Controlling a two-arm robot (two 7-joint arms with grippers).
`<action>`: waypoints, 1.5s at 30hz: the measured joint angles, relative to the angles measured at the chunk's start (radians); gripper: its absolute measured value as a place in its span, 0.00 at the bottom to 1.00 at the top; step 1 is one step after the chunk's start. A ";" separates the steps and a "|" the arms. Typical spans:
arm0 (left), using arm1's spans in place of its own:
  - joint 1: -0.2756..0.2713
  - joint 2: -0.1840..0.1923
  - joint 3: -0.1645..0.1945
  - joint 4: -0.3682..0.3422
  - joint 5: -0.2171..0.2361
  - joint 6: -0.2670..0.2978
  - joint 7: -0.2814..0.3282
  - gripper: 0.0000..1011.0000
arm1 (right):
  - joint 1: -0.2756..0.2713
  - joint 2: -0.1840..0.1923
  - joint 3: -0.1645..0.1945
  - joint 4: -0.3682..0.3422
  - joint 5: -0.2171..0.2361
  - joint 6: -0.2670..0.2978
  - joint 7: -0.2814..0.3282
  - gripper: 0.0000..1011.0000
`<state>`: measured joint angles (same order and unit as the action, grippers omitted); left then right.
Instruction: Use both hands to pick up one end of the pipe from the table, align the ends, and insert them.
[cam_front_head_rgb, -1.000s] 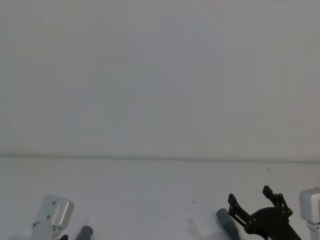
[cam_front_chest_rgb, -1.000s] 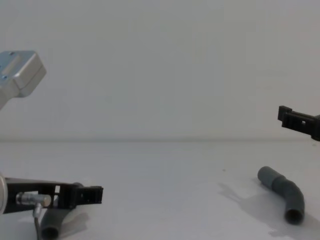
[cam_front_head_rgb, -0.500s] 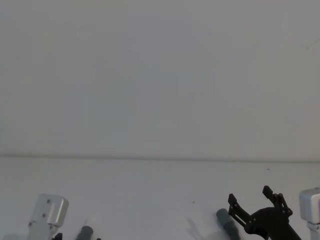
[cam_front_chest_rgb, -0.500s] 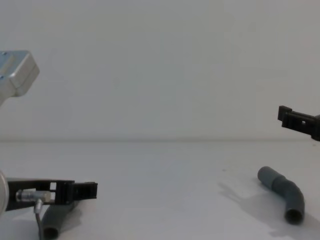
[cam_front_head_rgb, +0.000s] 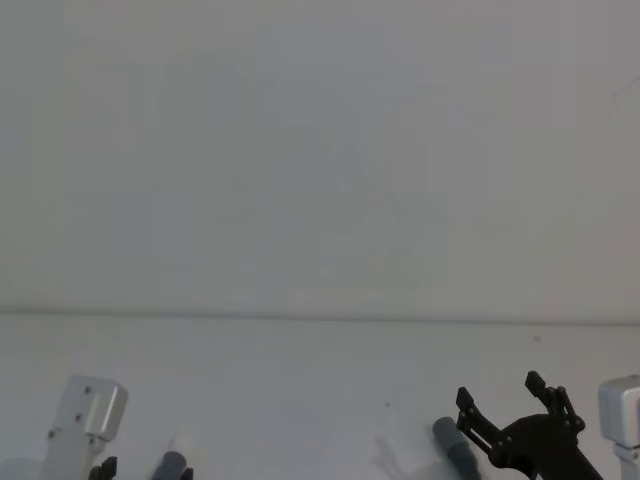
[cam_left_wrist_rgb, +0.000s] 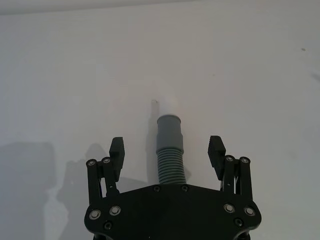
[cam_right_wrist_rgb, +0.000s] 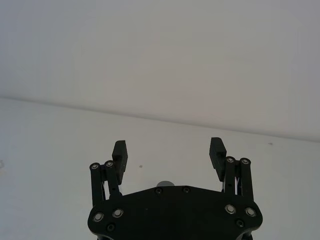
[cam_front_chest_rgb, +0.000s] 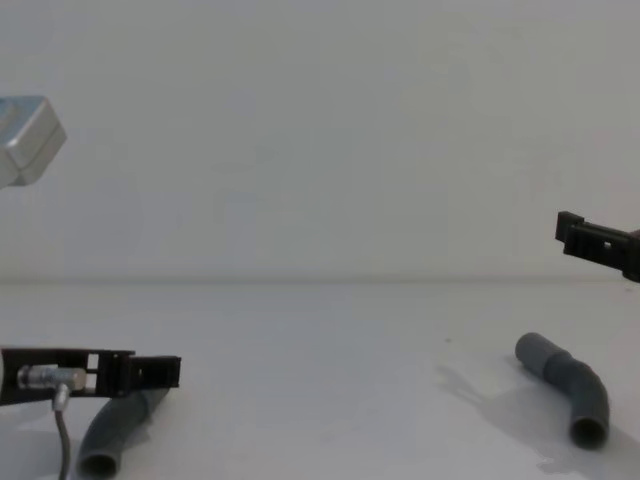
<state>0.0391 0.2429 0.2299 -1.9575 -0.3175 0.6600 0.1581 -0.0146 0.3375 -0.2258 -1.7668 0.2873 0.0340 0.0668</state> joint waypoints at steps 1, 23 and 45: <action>0.000 0.000 0.000 0.000 0.000 0.000 0.000 0.99 | 0.000 0.000 0.000 0.000 0.000 0.000 0.000 0.99; -0.029 0.021 -0.031 0.009 -0.015 0.089 -0.050 0.99 | 0.000 0.000 0.000 0.000 0.000 0.000 0.000 0.99; -0.046 0.004 -0.019 0.047 -0.009 0.112 -0.072 0.99 | 0.000 0.000 0.000 0.000 0.000 0.000 0.000 0.99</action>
<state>-0.0064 0.2468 0.2112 -1.9107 -0.3264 0.7720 0.0859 -0.0146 0.3375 -0.2258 -1.7667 0.2872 0.0340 0.0668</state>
